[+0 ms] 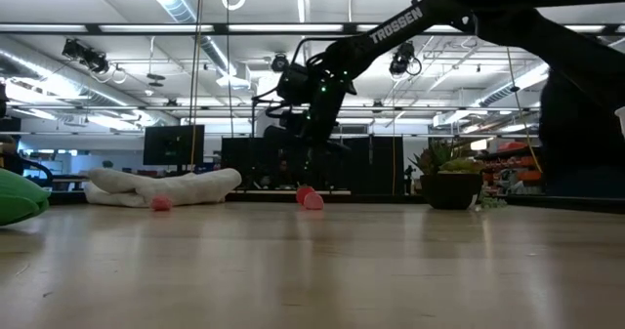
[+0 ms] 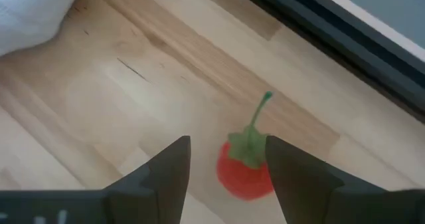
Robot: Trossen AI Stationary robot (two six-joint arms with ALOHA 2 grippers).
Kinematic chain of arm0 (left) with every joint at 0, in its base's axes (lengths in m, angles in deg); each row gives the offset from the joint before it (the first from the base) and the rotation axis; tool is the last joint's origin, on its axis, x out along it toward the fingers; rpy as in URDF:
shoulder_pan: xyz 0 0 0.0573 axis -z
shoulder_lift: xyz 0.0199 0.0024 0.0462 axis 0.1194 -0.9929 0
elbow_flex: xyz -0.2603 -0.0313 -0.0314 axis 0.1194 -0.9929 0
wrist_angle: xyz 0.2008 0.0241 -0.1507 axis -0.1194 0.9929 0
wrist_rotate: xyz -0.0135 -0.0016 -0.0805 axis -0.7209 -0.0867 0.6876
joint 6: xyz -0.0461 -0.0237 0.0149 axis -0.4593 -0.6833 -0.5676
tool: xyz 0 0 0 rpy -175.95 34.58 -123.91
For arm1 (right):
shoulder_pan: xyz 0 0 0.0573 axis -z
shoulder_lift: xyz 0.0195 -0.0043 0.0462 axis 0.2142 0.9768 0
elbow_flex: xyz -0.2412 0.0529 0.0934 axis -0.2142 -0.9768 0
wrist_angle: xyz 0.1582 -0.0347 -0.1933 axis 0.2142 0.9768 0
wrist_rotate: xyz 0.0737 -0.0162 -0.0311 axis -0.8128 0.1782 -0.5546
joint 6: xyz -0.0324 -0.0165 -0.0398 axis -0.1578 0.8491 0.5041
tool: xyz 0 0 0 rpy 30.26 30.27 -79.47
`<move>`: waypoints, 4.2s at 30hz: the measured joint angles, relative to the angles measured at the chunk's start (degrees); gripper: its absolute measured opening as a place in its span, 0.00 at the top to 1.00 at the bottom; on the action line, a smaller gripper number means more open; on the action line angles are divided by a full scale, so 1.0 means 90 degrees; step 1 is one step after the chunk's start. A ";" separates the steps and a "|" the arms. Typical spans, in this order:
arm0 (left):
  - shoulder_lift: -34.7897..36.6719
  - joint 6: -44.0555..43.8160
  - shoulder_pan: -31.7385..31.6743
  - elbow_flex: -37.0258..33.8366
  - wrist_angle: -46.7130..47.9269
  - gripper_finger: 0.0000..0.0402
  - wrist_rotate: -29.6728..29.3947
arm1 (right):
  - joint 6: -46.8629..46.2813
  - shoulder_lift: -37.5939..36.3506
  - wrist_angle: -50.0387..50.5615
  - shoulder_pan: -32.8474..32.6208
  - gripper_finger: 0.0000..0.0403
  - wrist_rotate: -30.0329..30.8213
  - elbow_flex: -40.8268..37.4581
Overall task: Pick and placing Produce into tupperware
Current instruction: Put the strawberry into the white bin
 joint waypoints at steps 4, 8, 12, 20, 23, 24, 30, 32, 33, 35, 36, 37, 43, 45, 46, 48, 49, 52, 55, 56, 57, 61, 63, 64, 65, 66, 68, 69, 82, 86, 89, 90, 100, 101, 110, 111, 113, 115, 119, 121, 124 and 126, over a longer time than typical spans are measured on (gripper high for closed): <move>0.0000 0.0005 0.0001 0.0000 0.0000 0.57 0.0000 | -0.0051 -0.0003 -0.0134 0.0002 0.49 0.0070 0.0002; 0.0000 0.0046 -0.0001 0.0000 0.0002 0.57 -0.0002 | 0.0064 0.0005 -0.0110 0.0007 0.49 0.0087 0.0005; 0.0000 0.0070 -0.0002 0.0000 0.0002 0.57 -0.0002 | 0.0199 0.0014 -0.0105 0.0002 0.50 0.0090 0.0005; 0.0000 0.0068 -0.0004 0.0000 0.0002 0.57 0.0000 | 0.0526 0.0014 -0.0244 0.0022 0.63 0.0029 0.0005; 0.0000 0.0068 -0.0004 0.0000 0.0002 0.57 -0.0002 | 0.0619 0.0019 -0.0496 0.0030 0.69 0.0030 0.0007; 0.0000 0.0068 -0.0004 0.0000 0.0002 0.57 -0.0001 | 0.0576 0.0019 -0.0561 0.0052 0.72 0.0034 0.0007; 0.0000 0.0005 -0.0004 0.0000 0.0002 0.57 0.0000 | 0.0091 0.0022 -0.0919 0.0222 0.93 -0.0139 0.0015; 0.0000 0.0000 -0.0004 0.0000 0.0002 0.57 0.0000 | 0.0091 0.0022 -0.1016 0.0263 0.98 -0.0165 0.0015; 0.0000 0.0000 -0.0004 0.0000 0.0002 0.57 0.0000 | 0.0144 0.0023 -0.1055 0.0272 0.98 -0.0147 0.0015; 0.0000 0.0000 -0.0004 0.0000 0.0002 0.57 0.0000 | 0.0292 0.0022 -0.1073 0.0269 0.97 -0.0129 0.0017; 0.0000 0.0000 -0.0004 0.0000 0.0002 0.57 0.0000 | 0.0368 0.0022 -0.1068 0.0269 0.97 -0.0124 0.0017; 0.0000 0.0000 -0.0004 0.0000 0.0002 0.57 0.0000 | 0.0438 0.0017 -0.1053 0.0269 0.96 -0.0160 0.0017; 0.0000 0.0002 -0.0004 0.0000 0.0002 0.57 -0.0002 | 0.0792 -0.0019 -0.0589 0.0387 0.88 -0.0420 0.0171; 0.0000 0.0002 -0.0004 0.0000 0.0003 0.57 0.0000 | 0.0963 -0.0027 -0.0441 0.0437 0.84 -0.0430 0.0180; 0.0000 0.0002 -0.0004 0.0000 0.0005 0.57 -0.0002 | 0.1051 -0.0027 -0.0363 0.0464 0.81 -0.0435 0.0180; 0.0000 0.0007 -0.0004 0.0000 0.0005 0.57 0.0000 | 0.1093 -0.0027 -0.0280 0.0525 0.75 -0.0448 0.0175; 0.0000 0.0032 -0.0004 0.0000 0.0005 0.57 -0.0002 | 0.1064 -0.0027 -0.0277 0.0547 0.72 -0.0465 0.0175; 0.0000 0.0132 -0.0004 0.0000 0.0005 0.57 -0.0002 | 0.0924 -0.0029 -0.0279 0.0626 0.65 -0.0677 0.0175; 0.0000 0.0168 -0.0004 0.0000 0.0005 0.57 -0.0002 | 0.0912 -0.0029 -0.0281 0.0663 0.59 -0.0805 0.0175; 0.0000 0.0170 -0.0004 0.0000 0.0005 0.57 -0.0002 | 0.0906 -0.0029 -0.0282 0.0663 0.58 -0.0820 0.0175; 0.0000 0.0172 -0.0004 0.0000 0.0002 0.57 -0.0002 | 0.0901 -0.0029 -0.0279 0.0663 0.57 -0.0898 0.0175; 0.0000 0.0176 -0.0004 0.0000 0.0002 0.57 -0.0002 | 0.1015 -0.0037 -0.0404 0.0621 0.55 -0.1294 0.0047; 0.0000 0.0180 -0.0004 0.0000 0.0001 0.57 -0.0002 | 0.1058 -0.0035 -0.0368 0.0595 0.55 -0.1424 0.0004; 0.0000 0.0180 -0.0004 0.0000 0.0000 0.57 -0.0002 | 0.1062 -0.0034 -0.0374 0.0596 0.55 -0.1419 0.0002; 0.0000 0.0180 -0.0004 0.0000 0.0000 0.57 -0.0002 | 0.1060 -0.0034 -0.0417 0.0592 0.55 -0.1382 0.0002; 0.0000 0.0180 -0.0004 0.0000 0.0000 0.57 -0.0002 | 0.1055 -0.0037 -0.0464 0.0590 0.55 -0.1323 0.0005; 0.0000 0.0180 -0.0004 0.0000 0.0000 0.57 -0.0002 | 0.0984 -0.0037 -0.0447 0.0598 0.55 -0.1283 0.0007; 0.0000 0.0180 -0.0004 0.0000 0.0000 0.57 -0.0002 | 0.0907 -0.0037 -0.0423 0.0608 0.55 -0.1293 0.0005; 0.0000 0.0180 -0.0004 0.0000 -0.0003 0.57 -0.0002 | 0.0237 0.0026 -0.0392 0.0669 0.61 -0.1661 0.0005; 0.0000 0.0180 -0.0002 0.0000 -0.0005 0.57 -0.0002 | 0.0198 0.0024 -0.0399 0.0689 0.61 -0.1674 0.0005; 0.0000 0.0178 -0.0004 0.0000 -0.0005 0.57 -0.0002 | 0.0120 0.0026 -0.0401 0.0687 0.61 -0.1683 0.0005; 0.0000 0.0179 -0.0004 0.0000 -0.0005 0.57 -0.0002 | 0.0119 0.0026 -0.0403 0.0687 0.61 -0.1686 0.0005; 0.0000 0.0177 -0.0002 0.0000 -0.0005 0.57 -0.0002 | 0.0116 0.0026 -0.0472 0.0687 0.75 -0.1747 0.0005; 0.0000 0.0177 -0.0004 0.0000 -0.0005 0.57 -0.0002 | 0.0102 0.0026 -0.0487 0.0687 0.78 -0.1754 0.0005; 0.0000 0.0168 -0.0003 0.0000 -0.0005 0.57 -0.0002 | -0.0169 0.0026 -0.0682 0.0687 0.97 -0.1742 0.0005; 0.0000 0.0170 -0.0004 0.0000 -0.0005 0.57 -0.0002 | -0.0169 0.0026 -0.0704 0.0687 0.98 -0.1742 0.0005; 0.0000 0.0170 -0.0003 0.0000 -0.0005 0.57 -0.0002 | -0.0170 0.0026 -0.0784 0.0687 0.99 -0.1691 0.0005; 0.0000 0.0171 -0.0003 0.0000 -0.0005 0.57 -0.0002 | -0.0193 0.0026 -0.0776 0.0687 0.97 -0.1535 0.0005; 0.0000 0.0172 -0.0004 0.0000 -0.0005 0.57 -0.0002 | -0.0049 0.0026 -0.0758 0.0687 0.89 -0.1501 0.0005; 0.0000 0.0172 -0.0003 0.0000 -0.0002 0.57 -0.0002 | -0.0019 0.0026 -0.0701 0.0687 0.84 -0.1504 0.0005; 0.0000 0.0178 -0.0003 0.0000 -0.0002 0.57 -0.0002 | -0.0013 0.0026 -0.0689 0.0687 0.73 -0.1506 0.0005; 0.0000 0.0206 -0.0004 0.0000 -0.0002 0.57 -0.0002 | -0.0004 0.0026 -0.0642 0.0687 0.66 -0.1505 0.0005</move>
